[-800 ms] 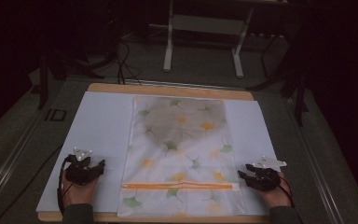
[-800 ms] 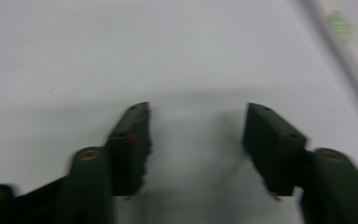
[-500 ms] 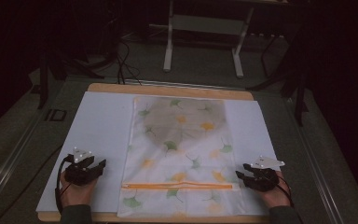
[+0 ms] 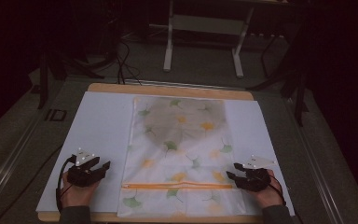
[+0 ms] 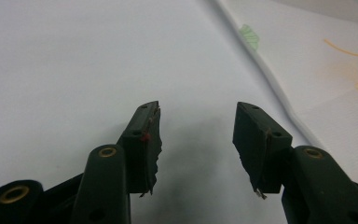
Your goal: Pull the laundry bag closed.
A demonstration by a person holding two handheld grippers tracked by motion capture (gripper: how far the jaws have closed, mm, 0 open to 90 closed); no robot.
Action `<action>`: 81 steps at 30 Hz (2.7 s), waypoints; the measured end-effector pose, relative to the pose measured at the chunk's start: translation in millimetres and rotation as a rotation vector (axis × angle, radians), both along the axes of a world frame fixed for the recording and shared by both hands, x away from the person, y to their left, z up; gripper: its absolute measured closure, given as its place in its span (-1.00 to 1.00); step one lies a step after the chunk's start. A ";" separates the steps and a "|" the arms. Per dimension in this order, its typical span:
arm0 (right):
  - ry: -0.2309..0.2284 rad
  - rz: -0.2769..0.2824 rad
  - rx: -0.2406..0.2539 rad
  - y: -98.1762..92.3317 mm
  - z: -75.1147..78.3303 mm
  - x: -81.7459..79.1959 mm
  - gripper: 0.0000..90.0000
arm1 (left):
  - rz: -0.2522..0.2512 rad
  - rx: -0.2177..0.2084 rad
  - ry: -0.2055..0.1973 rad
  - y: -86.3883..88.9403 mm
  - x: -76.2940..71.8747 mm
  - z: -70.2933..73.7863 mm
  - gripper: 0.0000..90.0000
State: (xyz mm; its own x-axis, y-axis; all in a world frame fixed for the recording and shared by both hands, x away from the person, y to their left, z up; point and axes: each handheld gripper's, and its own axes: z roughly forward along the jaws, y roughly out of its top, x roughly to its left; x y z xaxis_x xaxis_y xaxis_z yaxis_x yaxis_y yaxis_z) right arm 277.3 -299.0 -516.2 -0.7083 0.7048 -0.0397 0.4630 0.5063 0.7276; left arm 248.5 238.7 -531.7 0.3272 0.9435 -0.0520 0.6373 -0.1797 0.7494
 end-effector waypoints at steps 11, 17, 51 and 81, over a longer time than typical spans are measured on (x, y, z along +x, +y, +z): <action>0.015 0.103 0.006 35.2 -0.5 -5.4 0.07 | -0.020 -0.036 -0.032 -0.1 -2.9 2.2 0.15; 0.026 0.141 0.053 48.7 2.8 -8.1 0.05 | -0.023 -0.063 -0.024 -0.4 -3.1 4.9 0.22; 0.031 0.440 0.004 172.3 2.4 -9.1 0.08 | -0.076 -0.062 -0.004 -7.9 -3.9 5.6 0.24; 0.048 0.592 0.028 255.6 -4.8 -7.6 0.31 | -0.078 -0.065 0.010 -6.8 -3.9 8.6 0.29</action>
